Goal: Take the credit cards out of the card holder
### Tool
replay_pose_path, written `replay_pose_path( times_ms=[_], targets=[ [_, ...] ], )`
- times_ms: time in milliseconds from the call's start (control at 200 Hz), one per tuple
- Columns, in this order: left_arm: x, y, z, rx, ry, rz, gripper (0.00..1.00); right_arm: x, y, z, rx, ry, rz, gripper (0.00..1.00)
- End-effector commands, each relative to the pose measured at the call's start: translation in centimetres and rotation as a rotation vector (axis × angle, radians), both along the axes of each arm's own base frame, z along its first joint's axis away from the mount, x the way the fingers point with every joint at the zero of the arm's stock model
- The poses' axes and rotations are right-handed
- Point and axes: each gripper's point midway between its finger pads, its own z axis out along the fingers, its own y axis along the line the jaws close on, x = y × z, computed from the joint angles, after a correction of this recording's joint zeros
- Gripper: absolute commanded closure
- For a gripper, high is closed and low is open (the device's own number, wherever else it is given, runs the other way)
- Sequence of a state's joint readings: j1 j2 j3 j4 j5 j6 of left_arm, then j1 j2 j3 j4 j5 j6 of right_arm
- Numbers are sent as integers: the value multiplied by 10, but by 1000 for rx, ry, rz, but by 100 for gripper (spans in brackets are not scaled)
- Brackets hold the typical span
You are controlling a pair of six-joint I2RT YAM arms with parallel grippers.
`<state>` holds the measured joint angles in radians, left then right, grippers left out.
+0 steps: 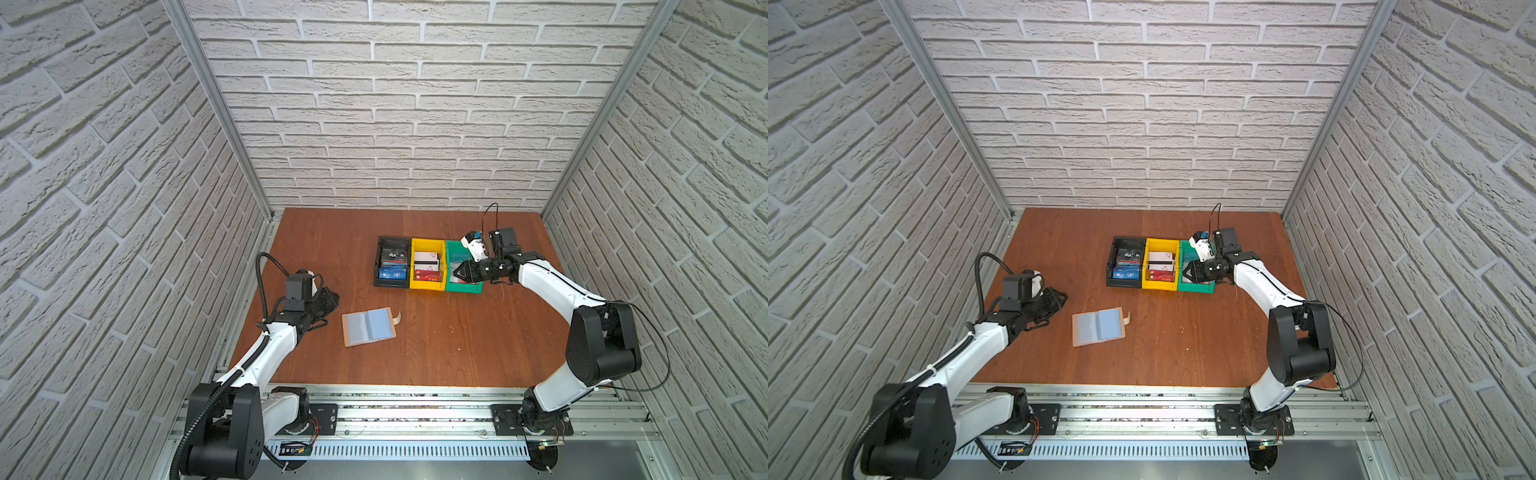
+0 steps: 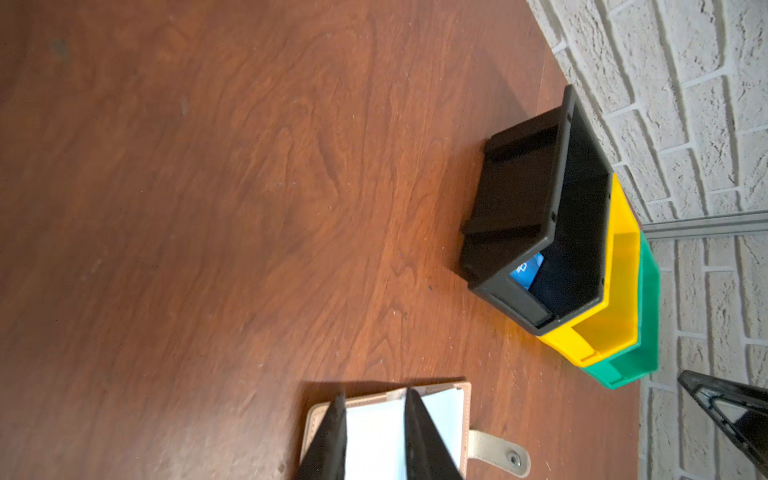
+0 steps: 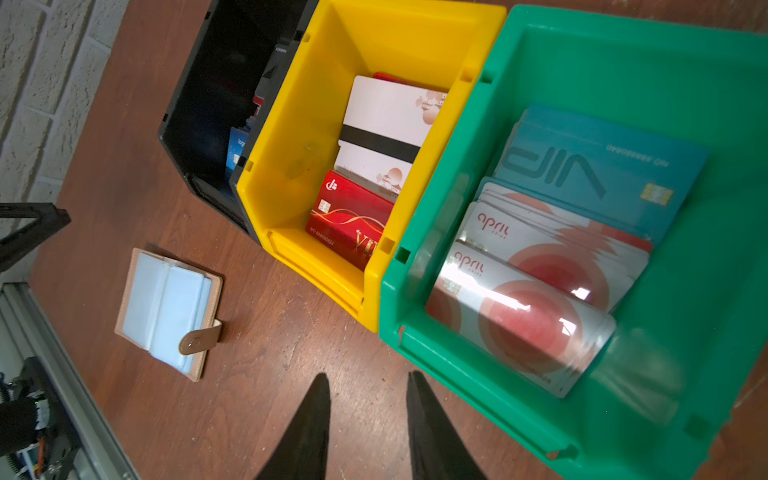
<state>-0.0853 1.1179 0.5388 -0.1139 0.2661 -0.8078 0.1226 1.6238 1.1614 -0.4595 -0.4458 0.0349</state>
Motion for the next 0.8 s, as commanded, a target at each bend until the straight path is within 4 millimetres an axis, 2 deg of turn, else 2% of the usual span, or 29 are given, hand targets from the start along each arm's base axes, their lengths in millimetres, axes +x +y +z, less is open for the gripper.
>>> replay_pose_path(
  times_ms=[0,200,315,460,515,660,795],
  targets=[
    [7,17,12,99,-70,37,72,15,-14,13,-114,-131,16,67],
    [18,42,41,229,-190,104,69,34,-52,26,-216,-270,-42,67],
    [25,55,60,317,-289,137,65,41,-79,20,-225,-330,-129,67],
    [29,73,72,410,-389,195,57,41,-95,7,-162,-355,-204,67],
    [30,79,76,443,-417,214,55,37,-95,-3,-157,-361,-212,67],
    [30,96,73,531,-492,270,49,21,-95,-11,-130,-406,-243,69],
    [27,110,67,630,-529,311,46,-4,-96,-20,-125,-588,-272,69]
  ],
)
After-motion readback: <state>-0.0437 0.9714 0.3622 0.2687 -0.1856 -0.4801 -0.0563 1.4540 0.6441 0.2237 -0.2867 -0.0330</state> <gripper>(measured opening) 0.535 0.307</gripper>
